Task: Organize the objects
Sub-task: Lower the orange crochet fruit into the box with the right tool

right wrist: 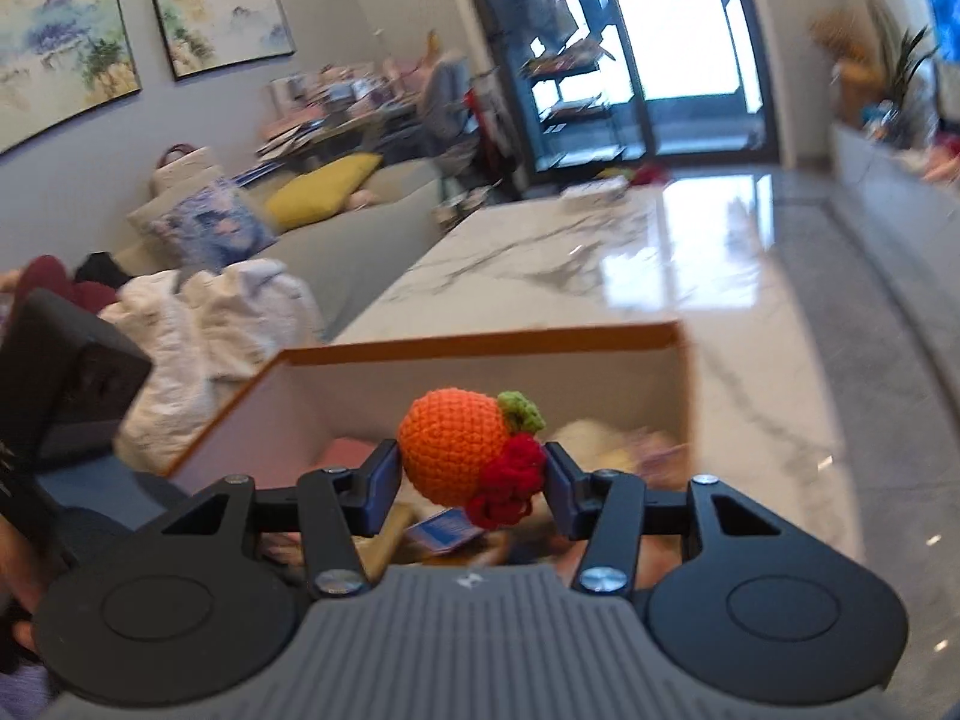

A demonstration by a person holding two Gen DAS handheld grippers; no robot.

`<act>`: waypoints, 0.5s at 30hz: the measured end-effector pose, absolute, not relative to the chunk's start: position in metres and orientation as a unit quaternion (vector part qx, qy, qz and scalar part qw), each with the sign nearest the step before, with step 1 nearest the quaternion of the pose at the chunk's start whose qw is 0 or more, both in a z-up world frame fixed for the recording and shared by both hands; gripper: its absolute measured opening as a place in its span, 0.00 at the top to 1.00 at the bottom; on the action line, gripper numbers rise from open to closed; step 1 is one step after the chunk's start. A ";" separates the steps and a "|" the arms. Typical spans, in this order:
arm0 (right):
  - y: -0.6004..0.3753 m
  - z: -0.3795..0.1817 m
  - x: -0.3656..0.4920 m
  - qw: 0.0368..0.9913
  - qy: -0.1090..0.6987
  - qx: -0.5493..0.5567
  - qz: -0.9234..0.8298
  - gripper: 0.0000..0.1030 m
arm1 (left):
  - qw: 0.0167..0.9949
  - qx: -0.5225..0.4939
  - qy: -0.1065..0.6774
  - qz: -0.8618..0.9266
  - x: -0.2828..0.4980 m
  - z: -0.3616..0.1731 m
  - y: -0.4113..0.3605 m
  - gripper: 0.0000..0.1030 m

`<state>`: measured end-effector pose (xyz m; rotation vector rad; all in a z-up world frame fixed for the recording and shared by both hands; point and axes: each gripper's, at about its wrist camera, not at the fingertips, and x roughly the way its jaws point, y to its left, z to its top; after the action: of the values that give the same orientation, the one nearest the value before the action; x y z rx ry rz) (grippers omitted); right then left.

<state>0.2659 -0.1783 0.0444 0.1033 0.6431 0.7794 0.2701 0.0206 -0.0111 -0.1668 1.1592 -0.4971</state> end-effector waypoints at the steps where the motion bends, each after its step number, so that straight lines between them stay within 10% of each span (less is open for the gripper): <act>1: -0.174 0.043 0.266 0.870 0.314 0.050 0.377 0.49 | 0.809 -0.072 0.533 -0.234 0.266 -0.006 0.023 0.75; 15: -0.117 0.032 0.291 0.848 0.394 0.004 0.354 0.48 | 0.893 -0.012 0.436 -0.115 0.256 0.030 0.069 0.75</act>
<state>0.2915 -0.1168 0.0320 0.0078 0.8300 0.7456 0.2560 0.0691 0.0296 -0.0254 0.9043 -0.2376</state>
